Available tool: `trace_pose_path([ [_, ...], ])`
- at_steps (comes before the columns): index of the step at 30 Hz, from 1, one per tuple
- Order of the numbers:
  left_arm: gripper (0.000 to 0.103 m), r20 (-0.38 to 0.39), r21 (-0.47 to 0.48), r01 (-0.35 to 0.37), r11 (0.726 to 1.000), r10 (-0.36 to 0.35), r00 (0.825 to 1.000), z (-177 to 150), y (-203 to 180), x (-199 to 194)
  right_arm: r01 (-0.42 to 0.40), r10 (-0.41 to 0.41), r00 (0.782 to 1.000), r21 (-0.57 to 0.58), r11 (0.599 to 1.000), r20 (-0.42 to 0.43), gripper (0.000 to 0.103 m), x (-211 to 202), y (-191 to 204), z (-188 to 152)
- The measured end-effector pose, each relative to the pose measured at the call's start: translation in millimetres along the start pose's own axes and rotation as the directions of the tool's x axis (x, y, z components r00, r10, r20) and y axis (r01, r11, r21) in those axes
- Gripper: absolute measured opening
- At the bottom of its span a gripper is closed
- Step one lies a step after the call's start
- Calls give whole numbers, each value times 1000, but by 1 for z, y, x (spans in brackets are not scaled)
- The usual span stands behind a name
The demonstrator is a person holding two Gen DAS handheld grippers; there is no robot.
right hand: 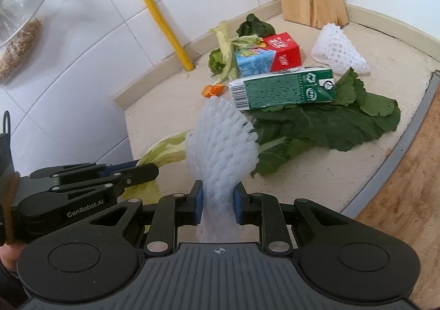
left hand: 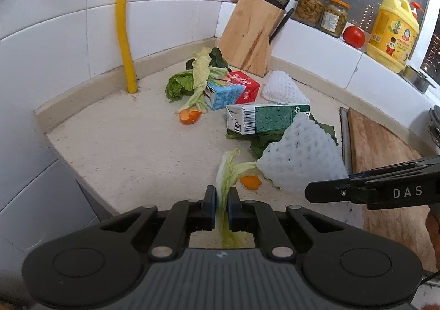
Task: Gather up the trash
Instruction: 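Carry the cabbage leaf and foam net down toward the bin with both tools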
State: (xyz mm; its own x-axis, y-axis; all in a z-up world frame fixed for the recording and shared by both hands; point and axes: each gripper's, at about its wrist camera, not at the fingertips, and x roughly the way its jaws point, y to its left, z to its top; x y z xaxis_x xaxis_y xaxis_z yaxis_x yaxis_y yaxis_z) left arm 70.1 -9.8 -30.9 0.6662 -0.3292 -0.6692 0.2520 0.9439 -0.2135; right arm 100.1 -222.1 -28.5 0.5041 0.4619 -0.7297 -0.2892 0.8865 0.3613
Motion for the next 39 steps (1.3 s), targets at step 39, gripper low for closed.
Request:
trace_pose_path([
  [39, 4, 69, -229, -233, 945, 254, 965, -46, 100, -88, -219, 193, 973, -245, 945, -126, 28, 69, 124, -9],
])
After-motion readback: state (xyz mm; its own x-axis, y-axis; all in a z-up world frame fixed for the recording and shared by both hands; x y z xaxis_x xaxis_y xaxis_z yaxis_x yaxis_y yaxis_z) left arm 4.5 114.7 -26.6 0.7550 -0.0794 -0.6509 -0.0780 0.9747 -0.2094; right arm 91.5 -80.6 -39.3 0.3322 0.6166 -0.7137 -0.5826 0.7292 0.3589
